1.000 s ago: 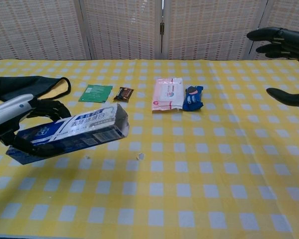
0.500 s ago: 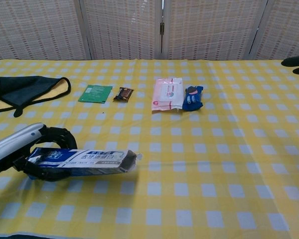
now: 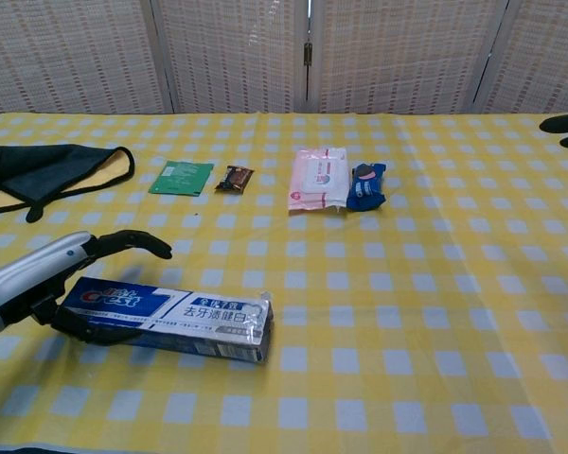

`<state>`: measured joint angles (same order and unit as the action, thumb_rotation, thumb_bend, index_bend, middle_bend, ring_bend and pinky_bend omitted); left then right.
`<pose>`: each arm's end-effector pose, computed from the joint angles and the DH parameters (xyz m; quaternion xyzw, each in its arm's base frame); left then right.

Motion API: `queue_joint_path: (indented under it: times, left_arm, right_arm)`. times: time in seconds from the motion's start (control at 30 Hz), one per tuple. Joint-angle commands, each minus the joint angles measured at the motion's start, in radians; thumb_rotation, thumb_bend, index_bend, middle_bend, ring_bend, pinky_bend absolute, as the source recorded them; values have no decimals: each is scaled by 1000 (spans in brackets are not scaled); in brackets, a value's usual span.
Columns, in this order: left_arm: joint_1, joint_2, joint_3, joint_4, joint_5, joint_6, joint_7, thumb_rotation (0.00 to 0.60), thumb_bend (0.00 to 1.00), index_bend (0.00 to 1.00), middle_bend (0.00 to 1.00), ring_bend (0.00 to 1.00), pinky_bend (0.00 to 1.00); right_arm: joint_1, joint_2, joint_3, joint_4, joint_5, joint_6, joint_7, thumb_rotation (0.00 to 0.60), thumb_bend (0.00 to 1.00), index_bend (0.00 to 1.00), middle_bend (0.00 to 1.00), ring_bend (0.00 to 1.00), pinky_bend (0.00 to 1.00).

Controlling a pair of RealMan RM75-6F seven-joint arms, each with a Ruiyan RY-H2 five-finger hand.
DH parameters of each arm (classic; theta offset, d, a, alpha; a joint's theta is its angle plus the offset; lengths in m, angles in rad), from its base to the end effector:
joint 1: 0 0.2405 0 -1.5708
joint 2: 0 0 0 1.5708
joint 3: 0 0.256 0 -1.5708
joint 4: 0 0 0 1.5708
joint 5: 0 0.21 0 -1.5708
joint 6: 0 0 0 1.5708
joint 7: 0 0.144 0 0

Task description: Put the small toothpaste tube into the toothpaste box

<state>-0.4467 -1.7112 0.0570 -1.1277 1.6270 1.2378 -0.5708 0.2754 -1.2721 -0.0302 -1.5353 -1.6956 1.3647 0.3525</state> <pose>-0.2374 0.2492 -0.0503 -0.6316 -0.5397 -0.4988 0.2468 -0.2602 -0.2113 0.0799 0.6400 -0.4701 0.4943 0.3536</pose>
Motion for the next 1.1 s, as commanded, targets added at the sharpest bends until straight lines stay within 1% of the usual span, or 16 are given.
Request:
queue_joint_path:
  times: [0.03,0.17,0.3,0.4,0.47,0.53,0.6,0.7,0.77,0.83,1.1]
  left_arm:
    - [2,31,-3,-47,1,11,28,600,191,159,70,0,0]
    - [6,97,-8,-134,12,44,78,600,185,143,47,0,0]
    - [28,236,-10,-270,32,108,223,600,186,144,45,0,0]
    - [75,364,1,-363,38,176,368,600,186,152,50,0,0]
    - [120,419,11,-403,43,238,429,600,185,158,53,0,0]
    - [170,454,23,-417,43,303,476,600,185,161,57,0,0]
    - [224,478,42,-426,33,351,525,600,186,161,58,0,0]
    - [278,493,60,-441,8,374,606,600,185,161,58,0,0]
    - [287,515,74,-475,-4,345,671,600,184,158,58,0,0]
    - [288,526,70,-509,3,341,708,600,182,153,58,0,0]
    - [302,540,67,-539,8,312,757,600,182,149,58,0,0]
  right_arm:
    - [-2,2,0,1,-4,11,-3,600,448,0,0,0,0]
    - [-12,17,1,-10,-3,28,-48,600,449,0,0,0,0]
    - [-36,40,4,-32,1,64,-135,600,448,0,0,0,0]
    - [-57,61,-3,-58,9,71,-238,600,448,0,0,0,0]
    - [-74,71,-10,-79,18,76,-316,600,449,0,0,0,0]
    - [-89,73,-15,-90,25,83,-373,600,449,0,0,0,0]
    - [-105,74,-22,-98,36,83,-432,600,448,0,0,0,0]
    - [-122,74,-33,-106,55,71,-494,600,448,0,0,0,0]
    - [-120,82,-40,-117,50,58,-522,600,448,0,0,0,0]
    - [-123,84,-41,-126,48,56,-532,600,448,0,0,0,0]
    - [-138,86,-46,-137,21,78,-541,600,447,0,0,0,0]
